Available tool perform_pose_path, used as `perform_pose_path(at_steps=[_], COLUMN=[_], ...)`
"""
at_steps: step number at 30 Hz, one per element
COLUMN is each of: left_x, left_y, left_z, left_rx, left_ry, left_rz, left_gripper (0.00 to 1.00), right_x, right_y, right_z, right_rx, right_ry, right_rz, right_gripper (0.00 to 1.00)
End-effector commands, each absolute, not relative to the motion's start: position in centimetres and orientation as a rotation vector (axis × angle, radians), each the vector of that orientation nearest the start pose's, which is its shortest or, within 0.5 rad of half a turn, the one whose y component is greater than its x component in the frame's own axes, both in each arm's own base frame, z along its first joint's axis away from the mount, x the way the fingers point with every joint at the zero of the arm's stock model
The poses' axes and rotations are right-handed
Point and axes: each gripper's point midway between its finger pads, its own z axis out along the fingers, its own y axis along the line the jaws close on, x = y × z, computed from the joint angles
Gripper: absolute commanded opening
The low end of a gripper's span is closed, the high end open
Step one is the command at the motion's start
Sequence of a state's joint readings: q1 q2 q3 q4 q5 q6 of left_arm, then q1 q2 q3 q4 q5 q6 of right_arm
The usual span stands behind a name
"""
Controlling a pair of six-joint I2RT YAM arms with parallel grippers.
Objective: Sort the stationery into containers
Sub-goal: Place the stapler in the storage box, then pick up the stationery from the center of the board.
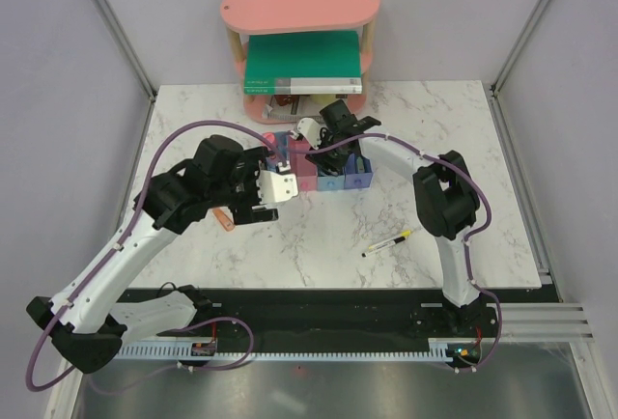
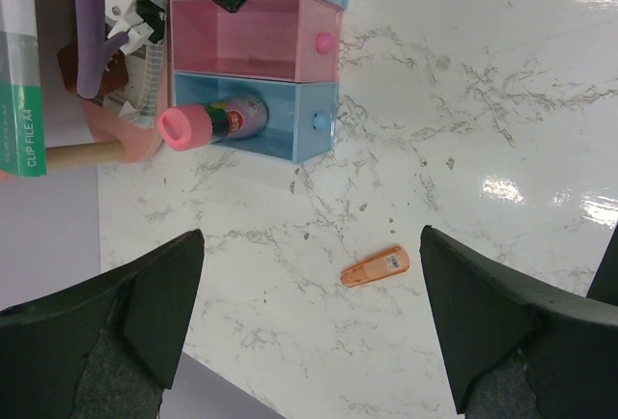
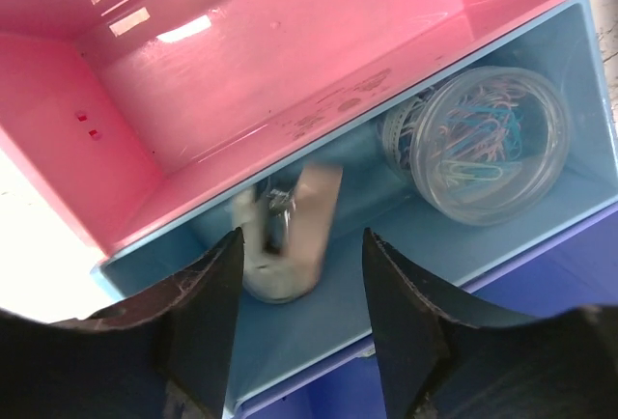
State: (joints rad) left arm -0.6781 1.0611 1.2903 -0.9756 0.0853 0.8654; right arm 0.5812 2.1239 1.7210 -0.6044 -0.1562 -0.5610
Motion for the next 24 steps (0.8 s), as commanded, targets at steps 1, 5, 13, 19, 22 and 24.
perform_pose_path(at_steps=[1,5,13,19,22,24], left_x=[23.0,23.4,26.2,26.7,26.6,26.4], left_y=[-16.6,-15.8,-11.0,-8.6,-8.0,-8.0], left_z=[27.5,26.7,21.4,15.8,13.5,12.8], left_rx=[1.602,1.574,1.330,1.072,0.931,0.852], left_ry=[1.605,1.656,2.046,2.454,2.625,2.692], left_rz=[-0.019,0.017,-0.019,-0.152,-0.199,-0.237], left_gripper=[1.00,1.00,1.00,1.00,1.00,1.00], right_x=[42.8,42.5,40.0,37.2,36.3,35.9], right_y=[29.5,29.1,25.6,20.6,19.1,18.7], right_z=[10.0,11.8,19.6,21.9,22.8,23.6], right_rx=[-1.411,-1.388,-1.254,-1.280,-1.285,-1.265], right_ry=[2.064,2.045,1.963,1.899,1.881,1.874], right_rz=[0.206,0.196,0.102,-0.101,-0.156,-0.163], right_gripper=[0.61,0.63,0.64,0.71,0.73,0.74])
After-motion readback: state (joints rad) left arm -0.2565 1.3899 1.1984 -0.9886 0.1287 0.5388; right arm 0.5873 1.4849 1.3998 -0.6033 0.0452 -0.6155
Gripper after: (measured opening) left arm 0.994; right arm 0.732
